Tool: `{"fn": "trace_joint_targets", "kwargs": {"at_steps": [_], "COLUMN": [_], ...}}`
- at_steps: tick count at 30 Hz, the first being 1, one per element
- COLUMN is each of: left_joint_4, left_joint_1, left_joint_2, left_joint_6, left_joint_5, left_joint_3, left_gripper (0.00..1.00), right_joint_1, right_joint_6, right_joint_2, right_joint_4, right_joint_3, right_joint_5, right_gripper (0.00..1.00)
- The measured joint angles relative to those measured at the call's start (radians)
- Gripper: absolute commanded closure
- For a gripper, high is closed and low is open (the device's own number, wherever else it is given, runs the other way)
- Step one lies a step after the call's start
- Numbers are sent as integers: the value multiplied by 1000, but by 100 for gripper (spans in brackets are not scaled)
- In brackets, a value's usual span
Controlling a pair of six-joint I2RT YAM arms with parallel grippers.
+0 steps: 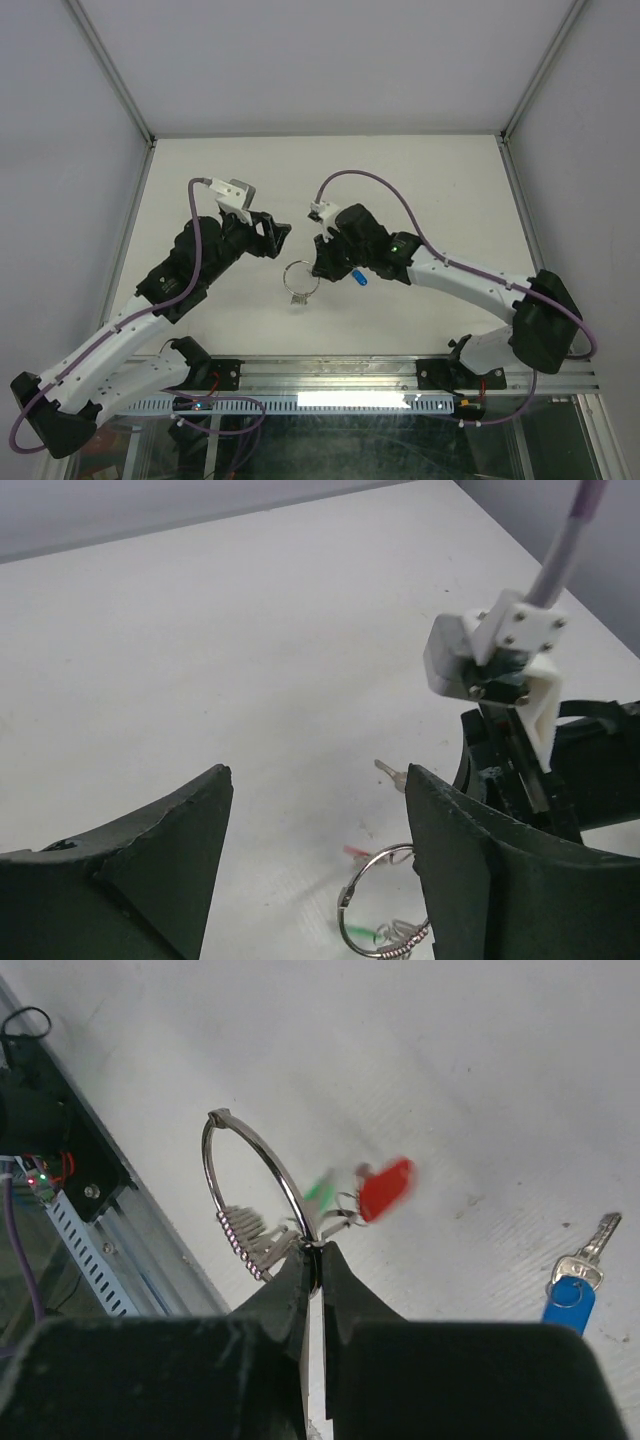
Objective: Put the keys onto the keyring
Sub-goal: Place the keyring at the center of the board, then reset both arms
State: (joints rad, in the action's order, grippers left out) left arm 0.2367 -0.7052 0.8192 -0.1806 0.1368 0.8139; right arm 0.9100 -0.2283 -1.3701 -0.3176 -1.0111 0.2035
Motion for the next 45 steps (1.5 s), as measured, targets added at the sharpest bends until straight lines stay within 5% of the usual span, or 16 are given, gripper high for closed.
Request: {"fn": "trace_joint_targets", "kwargs": {"at_steps": [18, 28, 38, 41, 45], "left_joint_4": [93, 112, 146, 146, 143], "left_joint_1": [0, 0, 137, 203, 241], "left_joint_2": [-97, -82, 16, 9, -21], "left_joint_6": [21, 16, 4, -6, -15], "left_joint_5": [179, 177, 109, 80, 59], "left_joint_3": [0, 0, 1, 1, 1], "left_gripper": [31, 26, 12, 1, 1], "right_joint_1": [-18, -97, -219, -266, -278], "right_joint_6": [-172, -235, -219, -185, -103], "right_joint_2": [-330, -433, -66, 100, 287], "right_joint_4": [-16, 106, 184, 184, 138], "right_joint_3": [-119, -153, 58, 114, 138], "right_joint_5": [21, 68, 52, -6, -99], "right_gripper": [100, 57, 15, 11, 10]}}
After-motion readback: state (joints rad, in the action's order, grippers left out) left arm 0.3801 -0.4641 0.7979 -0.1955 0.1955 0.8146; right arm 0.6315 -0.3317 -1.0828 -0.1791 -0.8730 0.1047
